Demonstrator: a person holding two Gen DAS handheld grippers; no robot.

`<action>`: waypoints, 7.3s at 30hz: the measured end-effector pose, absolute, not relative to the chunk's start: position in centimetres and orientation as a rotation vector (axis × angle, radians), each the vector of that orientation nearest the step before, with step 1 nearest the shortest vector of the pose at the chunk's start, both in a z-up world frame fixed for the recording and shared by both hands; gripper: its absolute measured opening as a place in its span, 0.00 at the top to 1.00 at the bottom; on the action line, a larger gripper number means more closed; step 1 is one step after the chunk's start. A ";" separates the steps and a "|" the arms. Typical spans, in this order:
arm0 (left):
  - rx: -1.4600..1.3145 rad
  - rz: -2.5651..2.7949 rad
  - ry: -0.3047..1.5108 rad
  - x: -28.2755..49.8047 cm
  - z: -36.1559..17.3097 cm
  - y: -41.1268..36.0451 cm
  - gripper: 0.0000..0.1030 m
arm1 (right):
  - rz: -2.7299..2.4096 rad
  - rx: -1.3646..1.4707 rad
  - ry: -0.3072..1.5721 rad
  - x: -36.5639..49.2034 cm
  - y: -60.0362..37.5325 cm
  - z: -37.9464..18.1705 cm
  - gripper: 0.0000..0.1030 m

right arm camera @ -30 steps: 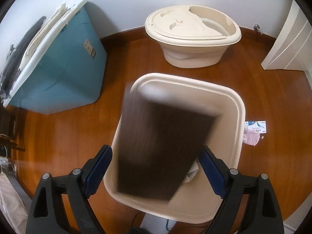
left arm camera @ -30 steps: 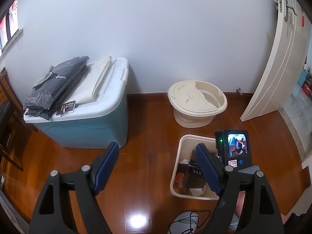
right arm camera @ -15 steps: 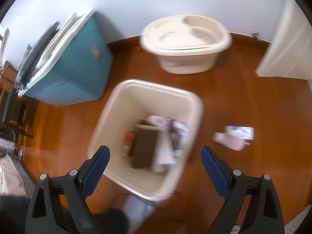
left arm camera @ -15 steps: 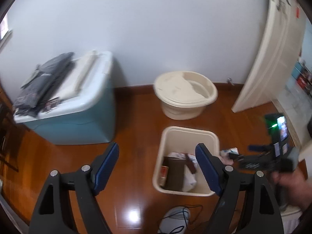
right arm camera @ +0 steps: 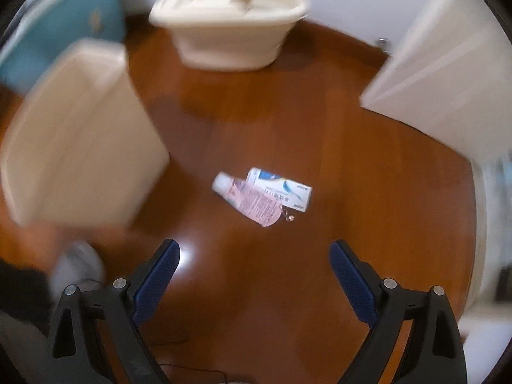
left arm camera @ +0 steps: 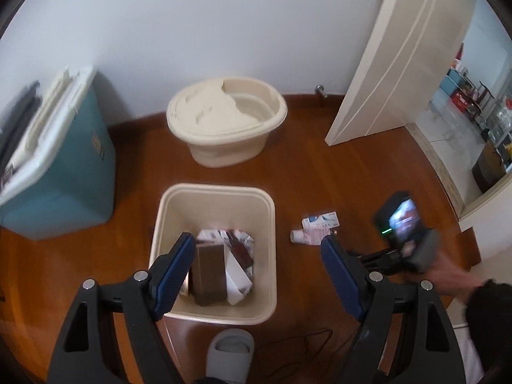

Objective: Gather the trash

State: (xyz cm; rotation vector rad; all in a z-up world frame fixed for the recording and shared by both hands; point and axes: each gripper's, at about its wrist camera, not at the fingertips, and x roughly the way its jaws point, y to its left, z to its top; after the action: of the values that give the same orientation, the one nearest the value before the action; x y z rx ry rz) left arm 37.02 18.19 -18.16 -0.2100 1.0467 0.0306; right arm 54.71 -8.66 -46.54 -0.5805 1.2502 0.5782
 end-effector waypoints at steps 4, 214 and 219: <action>-0.232 0.024 1.093 38.2 -19.2 17.8 0.22 | 0.689 -0.792 1.205 55.2 -4.5 -53.9 0.07; -0.067 0.205 0.674 3.8 3.0 19.8 0.17 | -0.200 -0.042 0.645 7.7 -10.6 0.7 0.01; -0.064 0.204 0.675 4.0 3.0 19.9 0.17 | -0.205 -0.043 0.642 7.6 -10.7 0.7 0.01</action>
State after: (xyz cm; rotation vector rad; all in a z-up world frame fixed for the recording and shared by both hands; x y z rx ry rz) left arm 3.98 19.89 3.02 -0.0638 0.6750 0.2040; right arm 7.64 -10.71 0.66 -0.0430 0.6425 -0.2045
